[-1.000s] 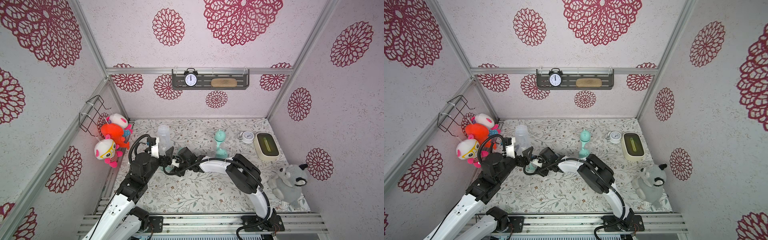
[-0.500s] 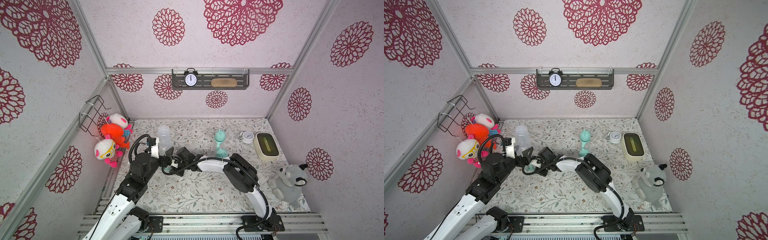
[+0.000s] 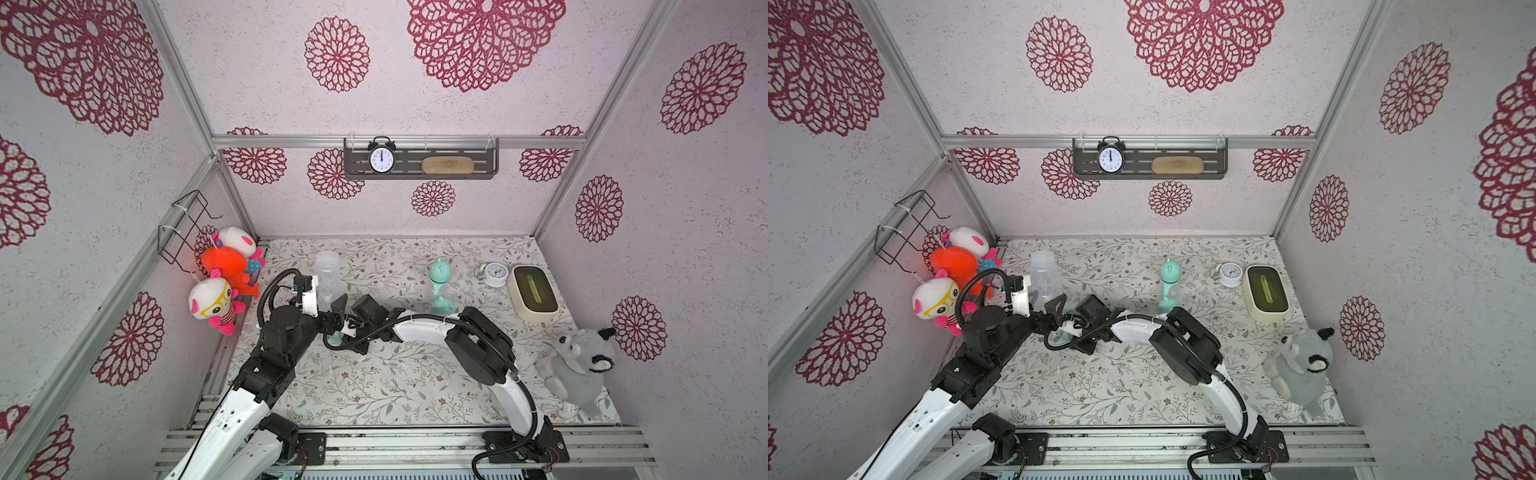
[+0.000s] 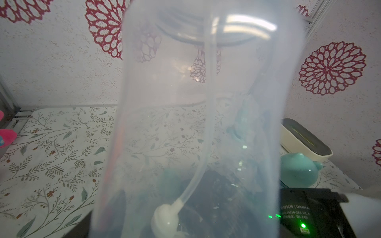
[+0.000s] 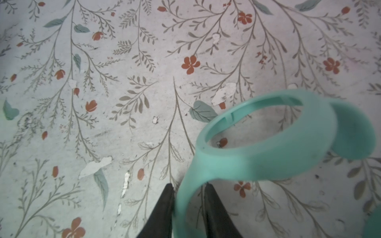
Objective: Assemble the baby bottles
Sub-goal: Pick up the handle at the center of the board.
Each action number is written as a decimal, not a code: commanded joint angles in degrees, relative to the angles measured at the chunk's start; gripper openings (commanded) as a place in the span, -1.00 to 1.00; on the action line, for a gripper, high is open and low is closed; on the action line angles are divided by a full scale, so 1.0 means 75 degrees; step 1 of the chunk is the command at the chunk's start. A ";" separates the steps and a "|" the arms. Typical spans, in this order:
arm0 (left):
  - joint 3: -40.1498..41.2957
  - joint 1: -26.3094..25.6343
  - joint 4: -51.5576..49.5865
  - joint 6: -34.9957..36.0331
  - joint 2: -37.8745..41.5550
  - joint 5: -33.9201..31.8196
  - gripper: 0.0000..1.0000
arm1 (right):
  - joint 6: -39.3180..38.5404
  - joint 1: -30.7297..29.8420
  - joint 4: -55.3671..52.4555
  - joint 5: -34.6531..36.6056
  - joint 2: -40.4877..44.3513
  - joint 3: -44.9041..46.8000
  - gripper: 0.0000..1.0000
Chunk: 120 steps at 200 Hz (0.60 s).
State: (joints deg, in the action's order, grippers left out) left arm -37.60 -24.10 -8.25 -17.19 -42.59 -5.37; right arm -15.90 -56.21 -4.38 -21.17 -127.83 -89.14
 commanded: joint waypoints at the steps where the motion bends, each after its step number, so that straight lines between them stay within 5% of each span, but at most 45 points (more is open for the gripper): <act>1: -0.0132 0.0055 0.0223 -0.0025 0.0110 -0.0123 -1.00 | -0.0016 -0.0041 -0.0180 -0.0325 0.0106 -0.0293 -0.47; 68: -0.0109 0.0057 0.0222 -0.0027 0.0194 -0.0114 -1.00 | 0.0088 -0.0021 -0.0397 -0.0635 0.0075 -0.0687 -0.62; 120: -0.0072 0.0050 0.0147 -0.0056 0.0229 -0.0134 -1.00 | 0.0002 -0.0020 -0.0691 -0.0552 -0.0141 -0.0806 -0.48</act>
State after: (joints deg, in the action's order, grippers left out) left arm -37.60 -24.10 -8.25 -17.21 -41.80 -5.72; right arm -15.46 -56.21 -7.81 -24.16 -127.96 -93.41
